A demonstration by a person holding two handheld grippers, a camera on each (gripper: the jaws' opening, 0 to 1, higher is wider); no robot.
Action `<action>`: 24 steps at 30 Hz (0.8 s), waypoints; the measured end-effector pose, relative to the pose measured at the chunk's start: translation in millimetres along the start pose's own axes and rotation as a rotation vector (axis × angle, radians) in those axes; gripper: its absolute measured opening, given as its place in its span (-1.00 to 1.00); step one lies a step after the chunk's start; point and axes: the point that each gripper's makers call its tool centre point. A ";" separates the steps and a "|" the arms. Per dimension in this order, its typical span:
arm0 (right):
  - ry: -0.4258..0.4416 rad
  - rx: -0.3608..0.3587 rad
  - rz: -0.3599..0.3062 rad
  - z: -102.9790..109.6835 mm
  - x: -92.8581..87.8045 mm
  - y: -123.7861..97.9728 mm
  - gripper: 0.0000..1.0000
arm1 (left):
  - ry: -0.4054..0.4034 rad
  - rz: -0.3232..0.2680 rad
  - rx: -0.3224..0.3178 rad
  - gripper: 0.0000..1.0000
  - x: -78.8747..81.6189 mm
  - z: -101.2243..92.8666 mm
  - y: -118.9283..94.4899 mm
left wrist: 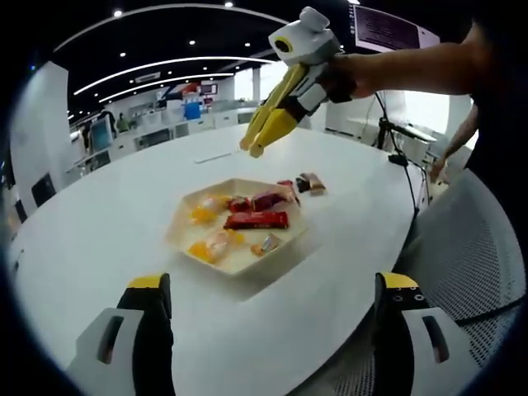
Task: Place the target food into the container with the food tongs after gripping and lifting it, then release it inside without dropping or visibly crushing the food.
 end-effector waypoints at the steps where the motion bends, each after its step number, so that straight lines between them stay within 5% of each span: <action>1: -0.002 -0.006 -0.003 -1.5 -1.4 -2.5 -0.46 | -0.001 -0.003 0.002 0.99 0.3 0.4 -0.4; 24: 0.042 -0.117 0.027 -28.1 -70.3 -70.0 -0.44 | -0.001 0.005 -0.011 0.99 -1.2 -1.5 0.4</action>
Point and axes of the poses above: the point that each gripper's makers call its tool centre point, and the gripper's own axes: y roughly forward along the fingers, z roughly to its left, x roughly out of its top, and after that the axes turned 10 degrees about -y, right-handed
